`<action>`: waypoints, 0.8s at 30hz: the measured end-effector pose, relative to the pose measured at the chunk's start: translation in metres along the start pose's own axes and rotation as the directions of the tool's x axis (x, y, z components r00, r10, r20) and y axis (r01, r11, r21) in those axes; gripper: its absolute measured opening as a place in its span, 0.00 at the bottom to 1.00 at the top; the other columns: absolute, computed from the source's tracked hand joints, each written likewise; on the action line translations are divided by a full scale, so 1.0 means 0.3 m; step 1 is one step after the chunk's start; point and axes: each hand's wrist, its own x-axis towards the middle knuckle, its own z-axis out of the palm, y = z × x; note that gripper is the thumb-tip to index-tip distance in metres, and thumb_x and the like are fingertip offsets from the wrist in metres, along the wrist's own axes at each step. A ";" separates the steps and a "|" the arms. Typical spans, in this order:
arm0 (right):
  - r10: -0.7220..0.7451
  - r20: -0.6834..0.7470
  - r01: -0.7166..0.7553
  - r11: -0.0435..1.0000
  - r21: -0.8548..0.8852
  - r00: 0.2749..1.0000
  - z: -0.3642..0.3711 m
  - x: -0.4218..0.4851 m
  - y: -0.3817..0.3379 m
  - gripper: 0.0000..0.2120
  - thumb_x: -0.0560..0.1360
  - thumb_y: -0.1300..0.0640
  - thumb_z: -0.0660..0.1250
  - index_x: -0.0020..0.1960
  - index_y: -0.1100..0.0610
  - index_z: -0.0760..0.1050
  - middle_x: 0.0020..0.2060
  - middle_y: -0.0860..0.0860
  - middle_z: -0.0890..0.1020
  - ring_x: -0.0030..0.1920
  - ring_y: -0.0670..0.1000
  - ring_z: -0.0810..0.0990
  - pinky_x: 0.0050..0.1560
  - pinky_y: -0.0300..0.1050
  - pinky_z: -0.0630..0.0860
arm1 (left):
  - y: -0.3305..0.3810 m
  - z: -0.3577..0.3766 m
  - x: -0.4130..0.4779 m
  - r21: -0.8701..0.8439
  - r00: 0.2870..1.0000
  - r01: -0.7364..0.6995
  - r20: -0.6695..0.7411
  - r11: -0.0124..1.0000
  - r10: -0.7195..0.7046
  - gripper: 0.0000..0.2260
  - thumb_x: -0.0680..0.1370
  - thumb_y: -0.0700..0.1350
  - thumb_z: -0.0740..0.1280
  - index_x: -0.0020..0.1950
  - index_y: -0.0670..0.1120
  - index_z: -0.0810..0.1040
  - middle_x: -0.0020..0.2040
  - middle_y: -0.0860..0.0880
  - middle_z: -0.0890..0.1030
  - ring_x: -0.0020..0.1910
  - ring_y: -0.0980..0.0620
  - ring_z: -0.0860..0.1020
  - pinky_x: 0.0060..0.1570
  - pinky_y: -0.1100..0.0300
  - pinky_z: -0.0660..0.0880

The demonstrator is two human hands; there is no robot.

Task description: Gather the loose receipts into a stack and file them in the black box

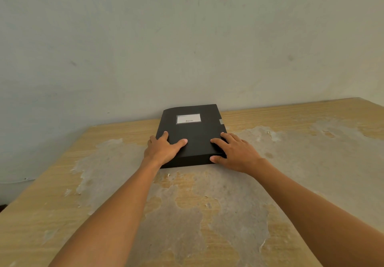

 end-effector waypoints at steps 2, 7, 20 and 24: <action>-0.006 -0.001 0.006 1.000 0.002 1.000 -0.011 0.015 0.013 0.33 0.73 0.33 0.57 0.73 0.47 0.58 0.73 0.54 0.61 0.74 0.56 0.58 0.69 0.55 0.63 | 0.006 -0.001 0.008 0.021 1.000 -0.005 0.001 1.000 0.005 0.43 0.68 0.75 0.58 0.77 0.53 0.56 0.77 0.43 0.58 0.76 0.41 0.56 0.67 0.41 0.65; 0.014 0.033 -0.014 1.000 0.009 0.999 -0.052 0.057 0.022 0.47 0.63 0.21 0.47 0.72 0.49 0.59 0.68 0.55 0.66 0.68 0.58 0.64 0.66 0.57 0.64 | -0.003 0.003 0.022 0.015 1.000 -0.004 0.007 1.000 0.004 0.44 0.67 0.75 0.58 0.77 0.53 0.57 0.77 0.44 0.59 0.75 0.41 0.58 0.67 0.41 0.66; 0.055 0.039 -0.052 0.997 -0.063 0.998 -0.039 0.258 0.097 0.47 0.67 0.23 0.42 0.77 0.50 0.51 0.77 0.53 0.57 0.77 0.55 0.51 0.73 0.66 0.39 | 0.028 0.013 0.108 -0.030 0.993 -0.094 -0.074 0.995 0.091 0.50 0.56 0.78 0.62 0.68 0.47 0.67 0.68 0.49 0.70 0.67 0.47 0.69 0.57 0.44 0.74; 0.052 0.036 -0.049 0.994 -0.095 0.998 -0.037 0.281 0.108 0.52 0.62 0.21 0.37 0.76 0.50 0.54 0.76 0.52 0.58 0.77 0.56 0.52 0.72 0.67 0.38 | 0.042 0.015 0.117 -0.039 0.994 -0.087 -0.075 0.996 0.083 0.50 0.56 0.79 0.62 0.68 0.47 0.67 0.69 0.49 0.70 0.67 0.47 0.69 0.56 0.44 0.75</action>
